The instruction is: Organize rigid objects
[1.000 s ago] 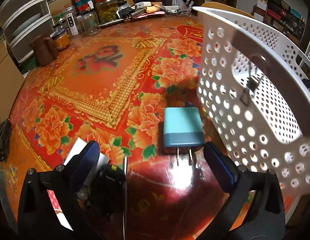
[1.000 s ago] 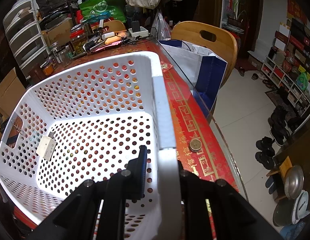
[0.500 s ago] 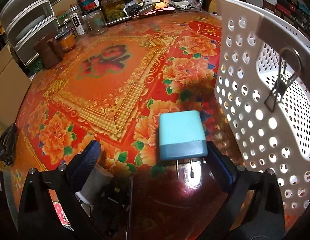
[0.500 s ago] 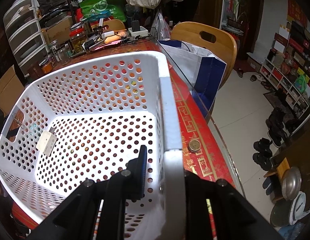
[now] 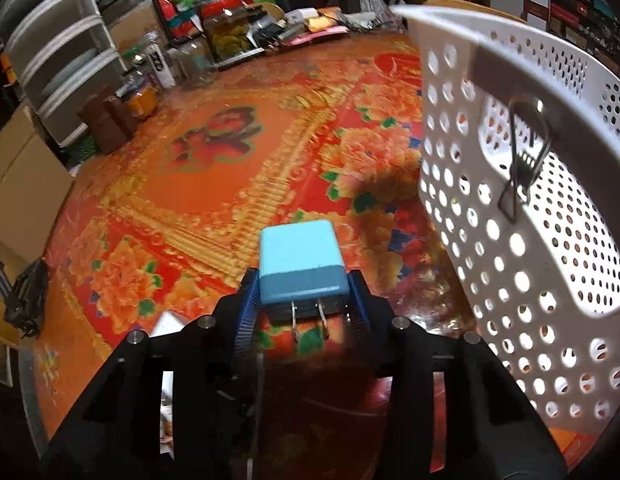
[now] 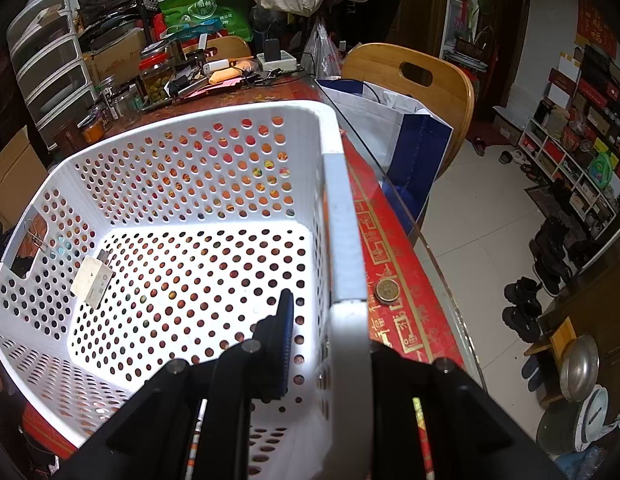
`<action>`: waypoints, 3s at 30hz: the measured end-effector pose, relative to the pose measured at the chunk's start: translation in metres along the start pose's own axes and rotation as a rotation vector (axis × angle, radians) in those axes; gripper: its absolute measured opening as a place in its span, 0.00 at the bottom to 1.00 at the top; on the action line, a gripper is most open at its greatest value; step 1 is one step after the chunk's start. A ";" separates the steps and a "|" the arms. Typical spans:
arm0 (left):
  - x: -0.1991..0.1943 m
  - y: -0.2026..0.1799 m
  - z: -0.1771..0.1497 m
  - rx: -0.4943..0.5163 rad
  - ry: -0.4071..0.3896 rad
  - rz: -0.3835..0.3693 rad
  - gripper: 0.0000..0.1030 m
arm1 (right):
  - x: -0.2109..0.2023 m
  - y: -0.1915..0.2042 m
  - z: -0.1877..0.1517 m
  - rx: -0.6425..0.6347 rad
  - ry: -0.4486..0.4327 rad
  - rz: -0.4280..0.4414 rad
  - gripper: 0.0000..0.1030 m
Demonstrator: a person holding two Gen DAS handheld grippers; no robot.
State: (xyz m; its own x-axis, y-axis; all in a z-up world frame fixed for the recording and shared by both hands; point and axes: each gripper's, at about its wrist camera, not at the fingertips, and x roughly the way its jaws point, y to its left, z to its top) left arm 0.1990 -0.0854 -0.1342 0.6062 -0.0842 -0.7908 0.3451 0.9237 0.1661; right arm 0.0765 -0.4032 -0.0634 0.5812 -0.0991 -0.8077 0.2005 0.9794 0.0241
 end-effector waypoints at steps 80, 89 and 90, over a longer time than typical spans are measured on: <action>-0.220 -0.042 0.061 0.093 -0.097 0.098 1.00 | 0.005 -0.005 0.003 -0.036 0.004 0.057 0.16; -0.195 0.097 -0.060 -0.195 -0.031 0.195 1.00 | 0.004 -0.005 0.004 -0.030 -0.001 0.058 0.16; -0.179 0.106 -0.069 -0.218 -0.001 0.186 1.00 | 0.004 -0.005 0.004 -0.030 0.000 0.056 0.16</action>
State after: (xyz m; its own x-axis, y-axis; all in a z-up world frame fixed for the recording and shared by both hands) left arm 0.0779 0.0538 -0.0156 0.6452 0.0943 -0.7582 0.0658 0.9818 0.1781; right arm 0.0808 -0.4094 -0.0643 0.5906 -0.0438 -0.8057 0.1439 0.9882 0.0517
